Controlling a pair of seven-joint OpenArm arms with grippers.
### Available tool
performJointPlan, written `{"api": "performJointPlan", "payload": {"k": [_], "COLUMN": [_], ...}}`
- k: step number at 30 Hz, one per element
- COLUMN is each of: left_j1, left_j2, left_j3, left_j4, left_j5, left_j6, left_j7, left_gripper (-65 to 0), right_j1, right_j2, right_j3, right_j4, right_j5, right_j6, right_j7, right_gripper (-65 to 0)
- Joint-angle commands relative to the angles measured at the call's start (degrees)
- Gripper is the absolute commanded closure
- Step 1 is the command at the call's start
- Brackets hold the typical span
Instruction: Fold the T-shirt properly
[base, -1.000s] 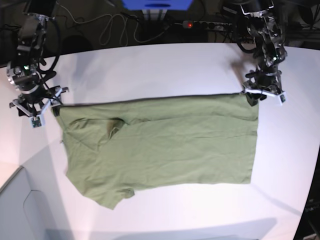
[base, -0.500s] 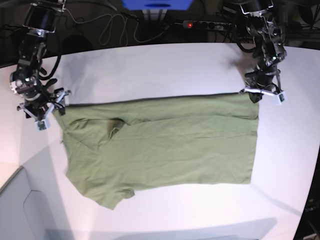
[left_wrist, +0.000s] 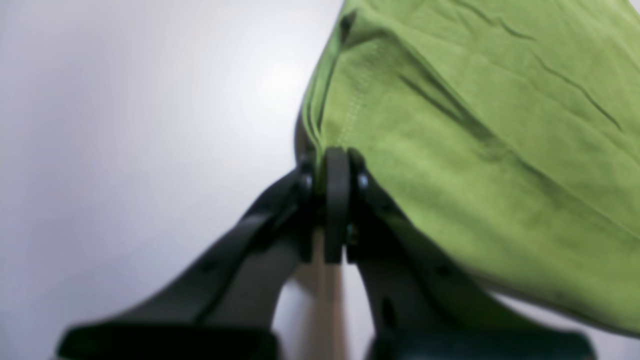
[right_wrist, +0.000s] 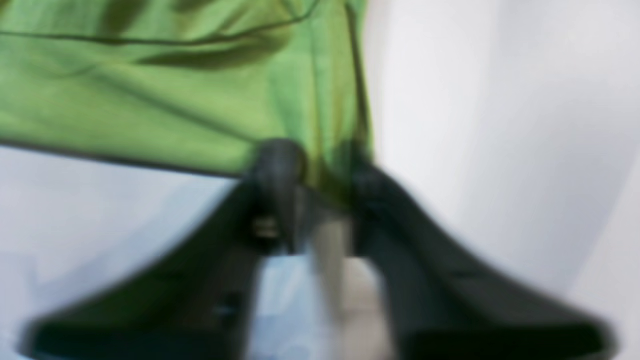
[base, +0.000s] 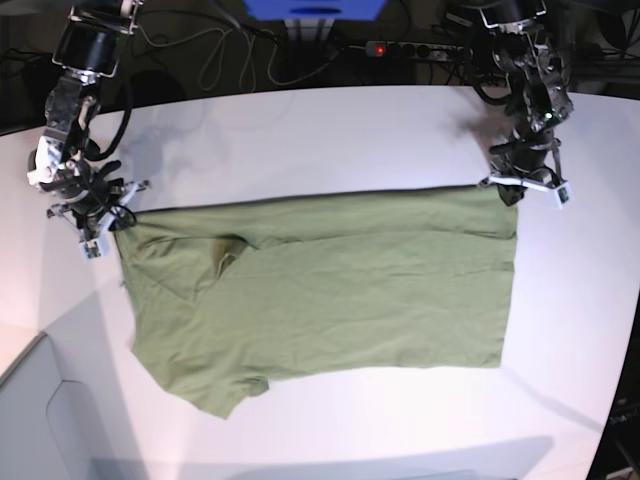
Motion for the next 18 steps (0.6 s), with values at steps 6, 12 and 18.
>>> {"api": "performJointPlan", "payload": {"k": [6,12,18], "left_j1": [0.5,4.5,10.0], "left_j2": [-0.7,-0.4,1.4], "left_j3": [-0.4,-0.6,-4.3], "left_j4": [1.0,6.3,12.2], "left_j5": [0.1,0.0,0.0], "left_j6": [0.2,0.2,0.3], "left_j7": [0.4,0.6,0.8], "left_gripper": [0.0,0.0,0.0], "right_j1": [-1.7,-5.3,-12.4], "right_j2": [2.0,2.9,2.7], "right_j3": [0.2,0.3,0.4], "right_j4": [1.1,4.8,13.6], "right_j5": [0.6,0.6,0.4], "right_j6": [1.1,3.3,6.0], "right_j7": [1.0,1.2,0.8], "right_gripper": [0.0,-0.1,-0.1]}}
